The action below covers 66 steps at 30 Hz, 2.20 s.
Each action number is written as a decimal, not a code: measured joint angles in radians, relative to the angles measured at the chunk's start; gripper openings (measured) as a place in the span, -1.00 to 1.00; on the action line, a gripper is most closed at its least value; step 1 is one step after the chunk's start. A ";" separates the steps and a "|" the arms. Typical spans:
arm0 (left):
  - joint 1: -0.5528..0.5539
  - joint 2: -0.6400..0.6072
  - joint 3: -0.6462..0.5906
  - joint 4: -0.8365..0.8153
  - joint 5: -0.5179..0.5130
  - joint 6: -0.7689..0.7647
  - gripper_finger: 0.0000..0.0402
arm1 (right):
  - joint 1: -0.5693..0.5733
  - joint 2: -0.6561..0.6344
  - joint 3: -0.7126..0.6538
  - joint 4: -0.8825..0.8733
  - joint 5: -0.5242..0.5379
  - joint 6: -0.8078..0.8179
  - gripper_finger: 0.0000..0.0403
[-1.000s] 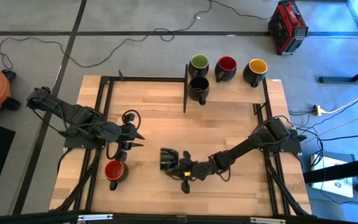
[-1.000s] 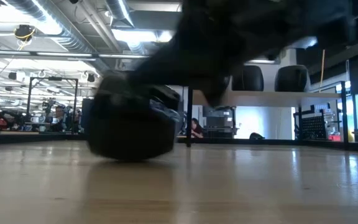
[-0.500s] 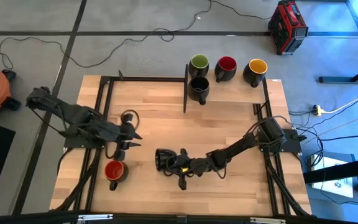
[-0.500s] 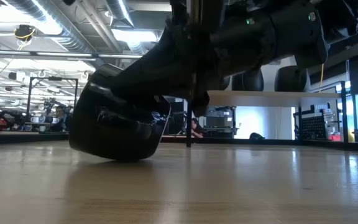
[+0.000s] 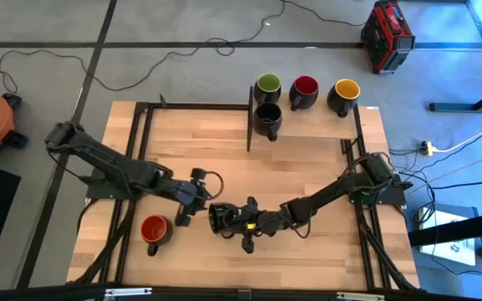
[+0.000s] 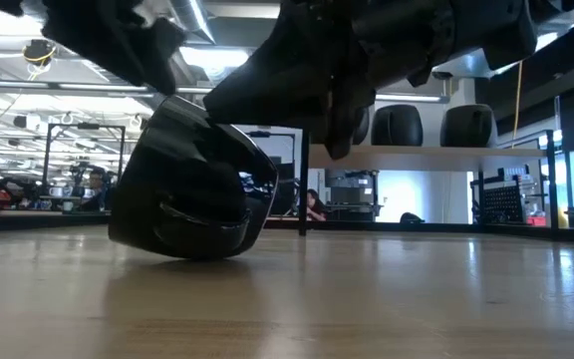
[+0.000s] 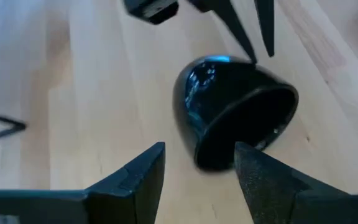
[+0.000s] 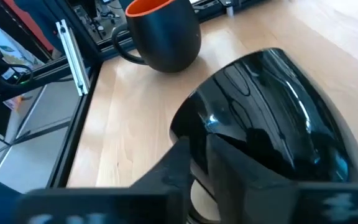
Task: Place coffee mugs
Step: Put the black mug on the shelf
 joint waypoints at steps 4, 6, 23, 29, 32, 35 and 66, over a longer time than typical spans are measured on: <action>0.001 0.096 0.000 0.058 -0.011 0.030 -0.05 | 0.000 -0.006 0.000 -0.015 0.011 0.004 -0.52; 0.004 0.139 0.000 0.078 -0.013 0.050 -0.05 | 0.000 -0.006 0.000 -0.019 0.010 0.004 -0.41; 0.037 0.290 0.007 0.200 0.017 0.131 -0.81 | 0.001 -0.073 0.044 -0.235 -0.053 -0.011 -0.29; 0.095 0.288 0.148 -0.052 0.162 0.055 -0.89 | 0.026 -0.201 0.103 -0.539 -0.041 -0.016 -0.33; 0.141 0.289 0.227 -0.205 0.207 -0.010 -0.89 | 0.042 -0.232 0.102 -0.596 0.014 -0.013 -0.33; 0.195 0.291 0.296 -0.339 0.223 -0.060 -0.89 | 0.042 -0.234 0.100 -0.630 0.014 0.006 -0.34; 0.339 0.576 0.500 -0.590 0.344 -0.103 -0.47 | 0.033 -0.234 0.100 -0.827 0.035 0.231 -0.12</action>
